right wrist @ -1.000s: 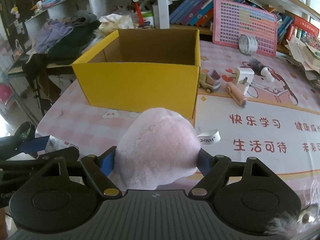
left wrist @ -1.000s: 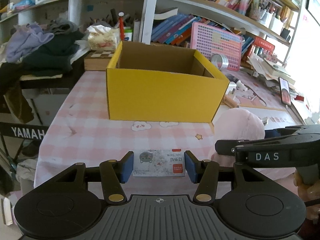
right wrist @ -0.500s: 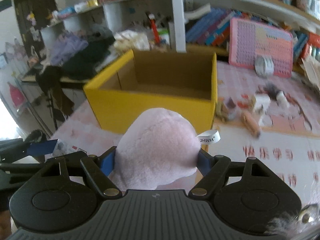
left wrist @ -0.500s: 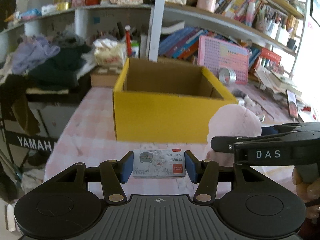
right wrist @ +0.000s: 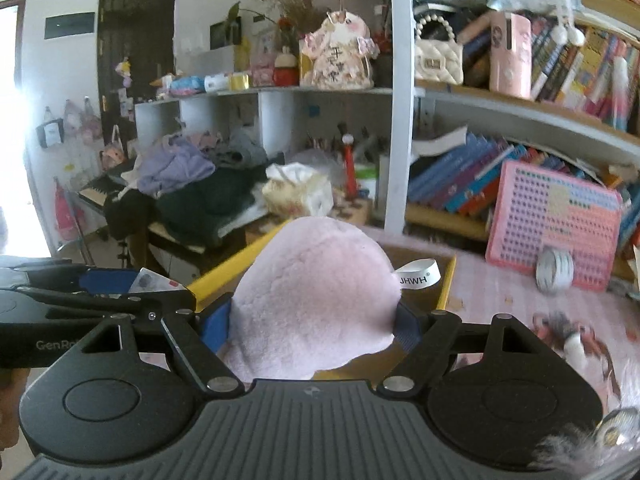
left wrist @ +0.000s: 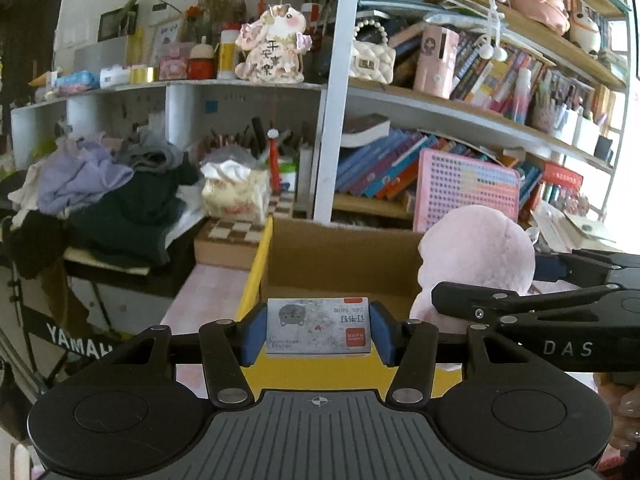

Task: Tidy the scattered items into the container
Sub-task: 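Lift and carry the pig and card with both tools over the yellow box, then open the right tool to drop the pig while the left tool releases the card into the box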

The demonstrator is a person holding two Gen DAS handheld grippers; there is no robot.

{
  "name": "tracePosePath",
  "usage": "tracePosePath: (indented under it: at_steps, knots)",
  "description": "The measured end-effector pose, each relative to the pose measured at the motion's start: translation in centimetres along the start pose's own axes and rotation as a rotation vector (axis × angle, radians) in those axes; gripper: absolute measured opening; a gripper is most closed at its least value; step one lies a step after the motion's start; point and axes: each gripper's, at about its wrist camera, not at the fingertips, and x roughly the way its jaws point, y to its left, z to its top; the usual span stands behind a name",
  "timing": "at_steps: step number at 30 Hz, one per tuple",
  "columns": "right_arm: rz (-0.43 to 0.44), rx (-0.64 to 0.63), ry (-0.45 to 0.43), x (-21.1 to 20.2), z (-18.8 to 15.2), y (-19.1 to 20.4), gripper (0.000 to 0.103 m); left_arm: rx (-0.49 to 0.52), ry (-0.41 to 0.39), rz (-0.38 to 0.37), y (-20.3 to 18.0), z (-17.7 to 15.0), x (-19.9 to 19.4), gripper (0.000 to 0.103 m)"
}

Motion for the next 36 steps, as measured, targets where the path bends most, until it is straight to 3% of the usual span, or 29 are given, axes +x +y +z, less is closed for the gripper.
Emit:
tracePosePath:
  at_steps: [3,7,16,25,35,36]
  knots:
    - [-0.004,-0.008,-0.005,1.7,1.3,-1.6,0.078,0.024,-0.006,0.005,-0.3,1.8,1.6,0.052]
    - [-0.013,-0.063,0.088,5.7,2.2,-3.7,0.078,0.060,0.020,0.008,-0.6,4.0,5.2,0.052]
    - [0.031,-0.310,0.306,15.4,1.7,-5.4,0.078,0.136,0.239,0.065,-0.9,5.6,16.0,0.052]
    - [0.123,-0.601,0.492,21.1,0.2,-4.5,0.079,0.272,0.398,0.109,-2.4,5.2,22.7,0.052]
    - [0.089,-0.578,0.511,23.2,0.5,-5.6,0.084,0.344,0.451,0.132,-2.7,4.7,24.5,0.056]
    - [0.091,-0.566,0.509,23.2,0.6,-5.8,0.087,0.348,0.448,0.137,-2.7,4.7,24.6,0.062]
